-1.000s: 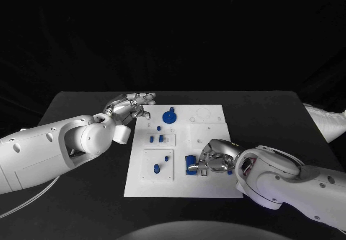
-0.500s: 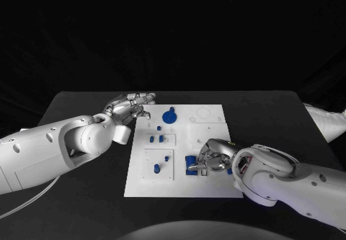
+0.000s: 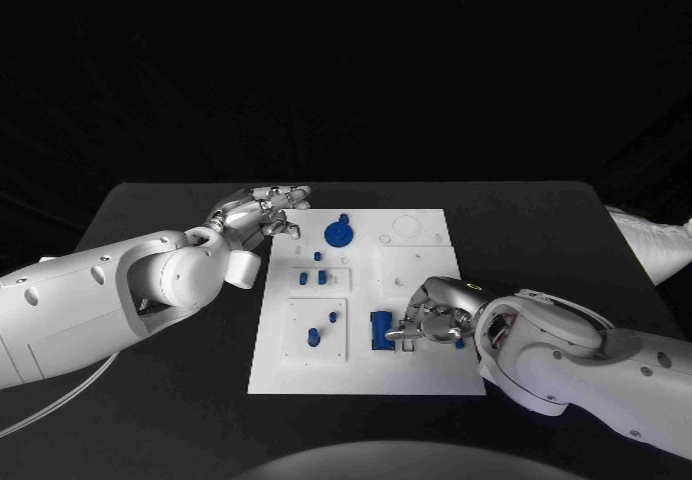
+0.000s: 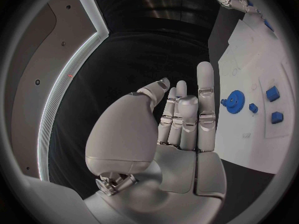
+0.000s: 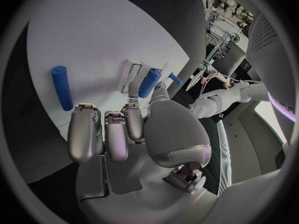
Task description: Assemble the parts on the task board
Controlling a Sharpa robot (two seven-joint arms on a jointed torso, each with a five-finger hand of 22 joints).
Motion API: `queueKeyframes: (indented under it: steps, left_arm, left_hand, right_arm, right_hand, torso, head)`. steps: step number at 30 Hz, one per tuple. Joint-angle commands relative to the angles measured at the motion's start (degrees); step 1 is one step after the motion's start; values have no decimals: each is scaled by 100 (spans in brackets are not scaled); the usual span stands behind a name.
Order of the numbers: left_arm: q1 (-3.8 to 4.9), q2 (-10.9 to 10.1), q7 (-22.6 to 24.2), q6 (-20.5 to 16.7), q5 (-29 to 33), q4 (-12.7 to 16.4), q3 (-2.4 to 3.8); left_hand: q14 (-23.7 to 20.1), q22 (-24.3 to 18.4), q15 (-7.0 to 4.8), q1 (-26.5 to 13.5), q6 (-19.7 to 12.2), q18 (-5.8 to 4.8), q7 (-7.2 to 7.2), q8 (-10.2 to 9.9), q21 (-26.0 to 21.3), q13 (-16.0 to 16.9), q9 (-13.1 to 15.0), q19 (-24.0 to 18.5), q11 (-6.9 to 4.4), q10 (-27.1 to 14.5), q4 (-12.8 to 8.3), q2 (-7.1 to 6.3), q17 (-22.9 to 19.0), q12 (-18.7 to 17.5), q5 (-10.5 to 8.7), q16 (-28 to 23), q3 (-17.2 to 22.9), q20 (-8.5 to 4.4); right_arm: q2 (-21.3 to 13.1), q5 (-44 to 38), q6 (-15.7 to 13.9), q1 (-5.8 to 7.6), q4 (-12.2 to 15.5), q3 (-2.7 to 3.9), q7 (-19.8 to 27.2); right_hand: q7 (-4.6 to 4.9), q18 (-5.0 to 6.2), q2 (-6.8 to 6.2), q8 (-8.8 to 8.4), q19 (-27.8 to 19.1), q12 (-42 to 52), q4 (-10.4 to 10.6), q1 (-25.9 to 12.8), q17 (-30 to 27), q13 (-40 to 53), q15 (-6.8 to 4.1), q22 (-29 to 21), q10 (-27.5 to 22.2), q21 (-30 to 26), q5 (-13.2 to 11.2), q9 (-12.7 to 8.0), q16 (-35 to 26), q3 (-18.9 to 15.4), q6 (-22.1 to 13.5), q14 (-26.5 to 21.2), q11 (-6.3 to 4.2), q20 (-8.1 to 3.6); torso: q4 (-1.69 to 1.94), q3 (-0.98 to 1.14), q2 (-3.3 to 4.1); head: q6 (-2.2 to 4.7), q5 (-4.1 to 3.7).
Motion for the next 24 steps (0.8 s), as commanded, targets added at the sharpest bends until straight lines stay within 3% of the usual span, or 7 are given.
queueKeyframes:
  steps: [1,6,10,14,18,24]
  left_arm:
    - [3,-6,10,98,-22,7,2]
    - [3,-9,7,97,-22,8,0]
    - [3,-4,9,96,-22,14,-1]
    - [3,0,14,100,-22,13,-1]
    - [3,6,16,109,-22,8,-2]
    - [2,17,17,119,-22,2,-2]
  left_hand:
    - [-30,-6,0,-39,-42,100,-2,15,-25,-2,-8,-24,-10,-44,24,-3,-9,20,7,-20,22,29]
    - [-30,-6,0,-39,-42,100,-2,15,-25,-2,-8,-24,-10,-44,24,-3,-9,20,7,-20,22,29]
    - [-30,-6,0,-39,-42,100,-2,15,-25,-2,-8,-24,-10,-44,24,-3,-9,20,7,-20,22,29]
    - [-30,-6,0,-39,-42,100,-2,15,-25,-2,-8,-24,-10,-44,24,-3,-9,20,7,-20,22,29]
    - [-30,-6,0,-39,-42,100,-2,15,-25,-2,-8,-24,-10,-44,24,-3,-9,20,7,-20,22,29]
    - [-30,-6,0,-39,-42,100,-2,15,-25,-2,-8,-24,-10,-44,24,-3,-9,20,7,-20,22,29]
  right_arm:
    - [-232,430,-785,10,138,4,770]
    - [-684,716,-816,177,298,7,1082]
    - [-1054,512,-469,300,291,7,1018]
    - [-1237,101,-195,335,232,1,889]
    - [-1346,-545,114,342,192,-15,456]
    - [-1372,-983,430,295,161,-41,113]
  right_hand:
    - [32,-58,-55,-65,-15,-70,5,-104,946,-182,-10,-56,109,-49,81,-14,-47,-32,-107,470,-89,-22]
    - [110,-51,-14,-202,-36,-138,-56,39,956,-203,48,-99,65,-84,275,-52,-45,9,-278,471,-21,25]
    - [139,-59,22,-273,-22,-137,-184,241,999,-187,69,-49,62,-57,475,-70,-20,79,-312,481,2,49]
    - [164,-63,17,-352,-15,-175,-302,410,1028,-200,86,-23,46,-43,625,-97,-4,125,-344,486,22,65]
    - [191,-62,7,-430,-22,-210,-382,518,1010,-210,104,-28,30,-50,522,-126,-16,169,-359,481,43,82]
    - [197,-65,-7,-454,-21,-186,-355,469,1006,-189,115,-10,38,-42,440,-134,-20,163,-337,480,53,93]
  torso:
    - [-2,-1,-8]
    - [-11,-2,-8]
    - [-16,-7,-6]
    - [-29,-7,-13]
    - [-36,3,-9]
    - [-19,-5,-12]
  head:
    - [9,-8]
    - [35,-48]
    - [58,-115]
    - [66,-156]
    - [94,-195]
    - [102,-219]
